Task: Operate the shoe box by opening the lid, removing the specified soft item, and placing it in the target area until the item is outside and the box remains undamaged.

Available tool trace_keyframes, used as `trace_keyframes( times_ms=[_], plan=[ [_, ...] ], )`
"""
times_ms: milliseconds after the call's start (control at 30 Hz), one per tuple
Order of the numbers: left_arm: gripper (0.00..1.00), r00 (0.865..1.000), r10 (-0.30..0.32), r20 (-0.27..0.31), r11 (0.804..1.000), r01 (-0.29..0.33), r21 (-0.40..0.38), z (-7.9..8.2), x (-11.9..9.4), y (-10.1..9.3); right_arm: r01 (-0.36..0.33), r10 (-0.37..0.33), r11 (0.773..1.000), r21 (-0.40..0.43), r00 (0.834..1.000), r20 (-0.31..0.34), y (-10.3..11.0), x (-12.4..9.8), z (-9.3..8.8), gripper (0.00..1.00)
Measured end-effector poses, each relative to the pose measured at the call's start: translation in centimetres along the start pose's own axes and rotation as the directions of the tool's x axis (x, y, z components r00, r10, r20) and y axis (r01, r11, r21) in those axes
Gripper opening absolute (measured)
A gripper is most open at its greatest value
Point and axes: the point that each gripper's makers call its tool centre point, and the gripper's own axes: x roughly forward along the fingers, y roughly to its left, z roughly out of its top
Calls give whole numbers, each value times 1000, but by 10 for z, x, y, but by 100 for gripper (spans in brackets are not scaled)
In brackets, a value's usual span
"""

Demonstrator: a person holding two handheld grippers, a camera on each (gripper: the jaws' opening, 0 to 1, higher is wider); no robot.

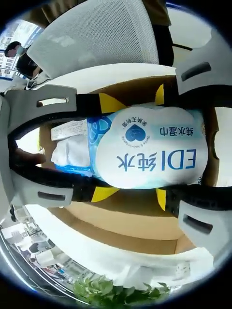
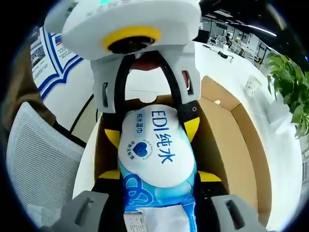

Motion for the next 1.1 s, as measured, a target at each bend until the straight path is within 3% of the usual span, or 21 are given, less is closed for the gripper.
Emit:
trace_keyframes(
  times_ms=[600, 1100],
  plan=[
    [61, 1000, -9, 8, 999, 9, 44, 28, -11, -11, 33, -33, 999, 10, 999, -7, 10, -29, -5, 54],
    [61, 1000, -12, 18, 994, 10, 109, 61, -10, -14, 81, -80, 996, 41, 997, -5, 11, -57, -23, 54]
  ],
)
